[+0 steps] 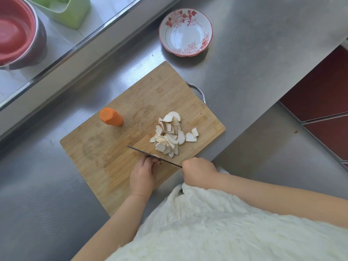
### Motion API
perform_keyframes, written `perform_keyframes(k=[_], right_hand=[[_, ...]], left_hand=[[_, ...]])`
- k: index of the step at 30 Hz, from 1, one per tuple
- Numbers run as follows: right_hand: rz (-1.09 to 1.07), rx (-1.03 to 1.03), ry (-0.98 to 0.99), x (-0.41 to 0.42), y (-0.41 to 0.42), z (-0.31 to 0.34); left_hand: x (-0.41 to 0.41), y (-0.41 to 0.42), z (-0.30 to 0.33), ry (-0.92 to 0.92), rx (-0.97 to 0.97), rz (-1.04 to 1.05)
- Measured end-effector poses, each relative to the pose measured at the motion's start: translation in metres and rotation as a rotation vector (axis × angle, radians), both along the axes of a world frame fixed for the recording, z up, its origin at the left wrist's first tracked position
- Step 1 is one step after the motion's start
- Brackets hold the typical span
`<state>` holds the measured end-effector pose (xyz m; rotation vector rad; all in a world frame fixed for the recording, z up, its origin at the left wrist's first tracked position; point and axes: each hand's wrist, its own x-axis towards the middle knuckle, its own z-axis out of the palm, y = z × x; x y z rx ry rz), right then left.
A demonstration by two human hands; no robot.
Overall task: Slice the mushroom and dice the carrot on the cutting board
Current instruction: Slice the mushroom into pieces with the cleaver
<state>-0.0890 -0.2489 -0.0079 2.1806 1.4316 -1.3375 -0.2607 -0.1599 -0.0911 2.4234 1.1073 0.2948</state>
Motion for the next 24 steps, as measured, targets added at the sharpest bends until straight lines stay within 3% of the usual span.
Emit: perform_keyframes(k=[7,24], right_hand=[[-0.157,0.037,0.072,0.008,-0.006,-0.008],[-0.031,0.077,0.036,0.011,-0.010,0.006]], left_hand=[[0.002,0.000,0.003,0.023,-0.024,-0.007],[0.001,-0.001,-0.003,0.004,0.030,0.022]])
